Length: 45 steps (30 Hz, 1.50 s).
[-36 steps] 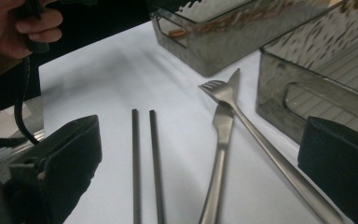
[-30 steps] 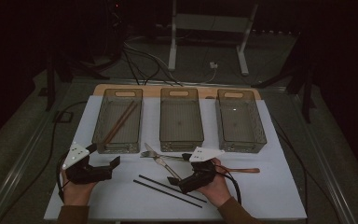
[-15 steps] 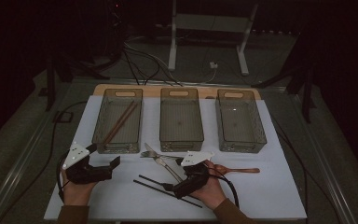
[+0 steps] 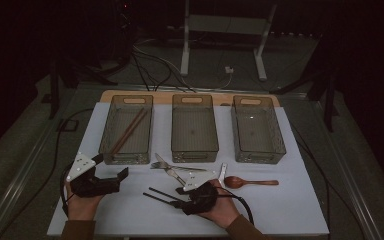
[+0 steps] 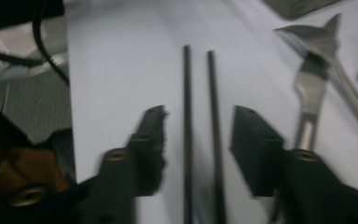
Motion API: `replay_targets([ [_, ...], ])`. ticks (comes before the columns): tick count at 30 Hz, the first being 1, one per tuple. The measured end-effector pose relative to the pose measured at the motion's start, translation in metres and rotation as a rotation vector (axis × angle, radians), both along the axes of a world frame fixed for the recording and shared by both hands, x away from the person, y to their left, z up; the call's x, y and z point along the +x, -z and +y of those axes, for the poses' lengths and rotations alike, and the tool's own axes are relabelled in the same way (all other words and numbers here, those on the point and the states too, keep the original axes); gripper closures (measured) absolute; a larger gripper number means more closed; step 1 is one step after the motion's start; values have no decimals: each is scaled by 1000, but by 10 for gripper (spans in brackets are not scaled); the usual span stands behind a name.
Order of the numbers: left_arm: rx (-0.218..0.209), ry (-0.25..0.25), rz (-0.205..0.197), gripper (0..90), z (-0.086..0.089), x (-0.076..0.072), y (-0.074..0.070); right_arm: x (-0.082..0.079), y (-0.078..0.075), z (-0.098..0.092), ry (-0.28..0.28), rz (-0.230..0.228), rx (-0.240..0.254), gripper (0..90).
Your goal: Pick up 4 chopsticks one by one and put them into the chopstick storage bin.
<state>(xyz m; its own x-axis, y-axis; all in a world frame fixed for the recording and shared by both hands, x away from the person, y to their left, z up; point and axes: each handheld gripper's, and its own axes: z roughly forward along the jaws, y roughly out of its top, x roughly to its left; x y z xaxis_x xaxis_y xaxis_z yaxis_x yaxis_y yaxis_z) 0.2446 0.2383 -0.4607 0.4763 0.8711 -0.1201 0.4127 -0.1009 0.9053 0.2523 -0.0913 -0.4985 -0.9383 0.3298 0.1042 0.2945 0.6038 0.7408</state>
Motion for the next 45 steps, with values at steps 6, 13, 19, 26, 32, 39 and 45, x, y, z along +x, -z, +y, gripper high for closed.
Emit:
replay_targets([
  [6, 1, 3, 0, 7, -1, 0, 0, -6, 11, 5, -13, -25, -77, 729],
  [13, 3, 13, 5, 7, -2, 0, 1, -10, 21, 11, 1, -15, -138, 794],
  [19, 6, 18, 9, 7, -4, 1, 2, -15, 20, 13, 3, -57, -176, 860],
  [26, 5, 21, 13, 7, -5, 1, 2, -18, 19, 14, 20, -60, -182, 867],
  [32, 1, 35, 22, 7, -7, 1, 3, -16, 13, 9, 24, -64, -131, 866],
  [39, 0, 62, 36, 7, -13, 2, 5, -13, 7, 3, 51, -56, -85, 867],
  [45, -32, 93, 64, 7, -23, 4, 9, -9, 0, -2, 96, -68, -48, 867],
])
